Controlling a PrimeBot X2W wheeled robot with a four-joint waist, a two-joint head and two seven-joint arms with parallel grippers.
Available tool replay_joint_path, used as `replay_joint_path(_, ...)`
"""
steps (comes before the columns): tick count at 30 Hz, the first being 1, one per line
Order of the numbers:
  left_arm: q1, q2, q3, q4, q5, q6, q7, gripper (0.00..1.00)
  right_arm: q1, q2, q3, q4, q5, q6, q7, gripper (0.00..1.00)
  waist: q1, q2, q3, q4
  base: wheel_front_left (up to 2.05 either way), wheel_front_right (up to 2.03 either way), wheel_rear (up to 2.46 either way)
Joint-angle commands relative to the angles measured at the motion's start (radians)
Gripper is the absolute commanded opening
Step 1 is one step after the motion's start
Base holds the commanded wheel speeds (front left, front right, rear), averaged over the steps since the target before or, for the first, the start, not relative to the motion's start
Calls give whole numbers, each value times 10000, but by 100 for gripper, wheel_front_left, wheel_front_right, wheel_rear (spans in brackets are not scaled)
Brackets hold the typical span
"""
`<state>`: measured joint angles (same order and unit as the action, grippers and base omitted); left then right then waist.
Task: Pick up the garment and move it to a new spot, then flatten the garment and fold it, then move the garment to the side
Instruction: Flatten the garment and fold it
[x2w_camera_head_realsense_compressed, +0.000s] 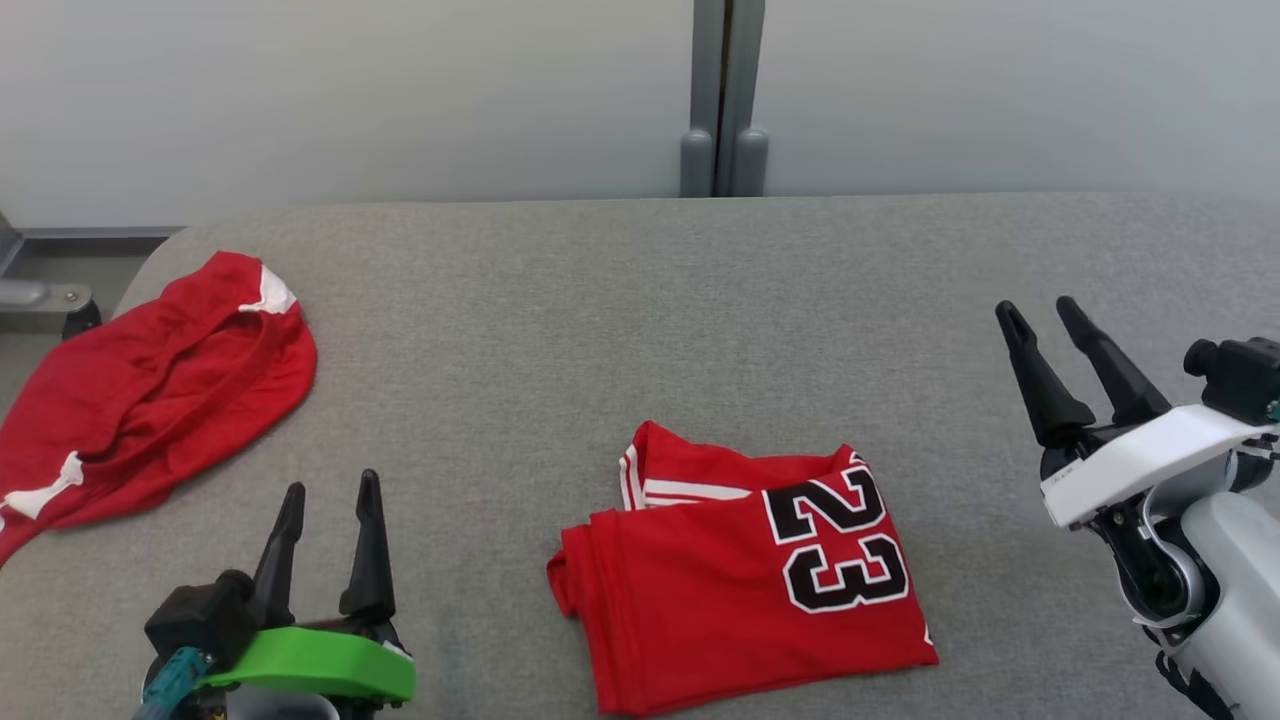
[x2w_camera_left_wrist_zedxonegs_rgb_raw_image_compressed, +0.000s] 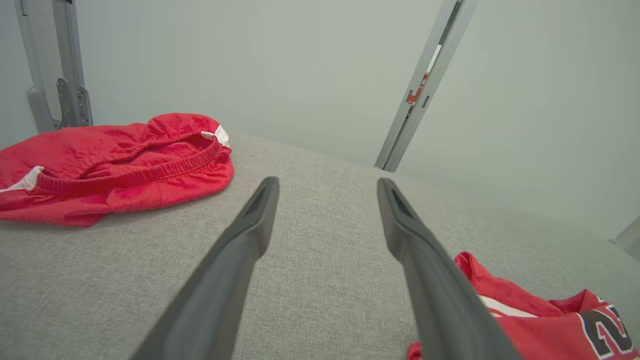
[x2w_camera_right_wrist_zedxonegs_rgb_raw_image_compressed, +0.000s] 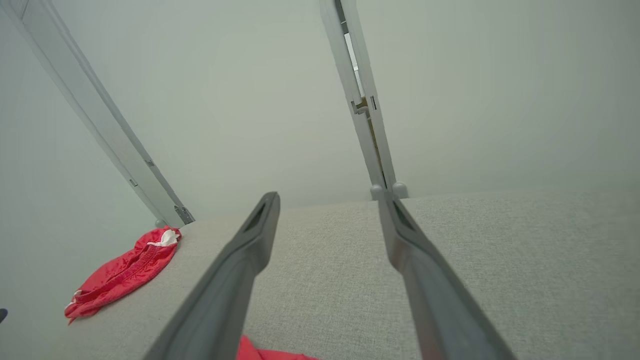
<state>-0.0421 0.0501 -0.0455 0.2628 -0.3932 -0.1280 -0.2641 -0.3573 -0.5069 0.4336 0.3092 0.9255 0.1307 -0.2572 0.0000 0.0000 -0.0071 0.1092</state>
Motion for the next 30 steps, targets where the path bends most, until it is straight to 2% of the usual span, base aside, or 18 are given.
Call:
replay_joint_path(1, 88, 16, 89, -141, 109, -45, -1, 100, 122, 71, -170, -39, -471, 1, -68, 100, 0, 0, 25, -390, 0, 0, 0)
replay_joint_path(10, 188, 17, 466, -868, 433, -39, -1, 100, 1134, 1138, -1752, -850, -3685, -1, -79, 100, 0, 0, 26, -1184, 0, 0, 0)
replay_joint_path(16, 292, 82, 644, -923, 812, -39, -1, 100, 2189, 1839, -2559, -1146, -5017, -1, -79, 100, 0, 0, -45, -1386, 0, 0, 0)
replay_joint_path(21, 376, 70, 737, -811, 983, -39, -1, 100, 2634, 2381, -2988, -1275, -5667, -1, -80, 100, 0, 0, -43, -1436, 0, 0, 0)
replay_joint_path(30, 316, 46, 799, -688, 1077, -39, -1, 100, 2676, 2467, -3046, -1165, -5988, -1, -81, 100, 0, 0, -21, -1290, 0, 0, 0)
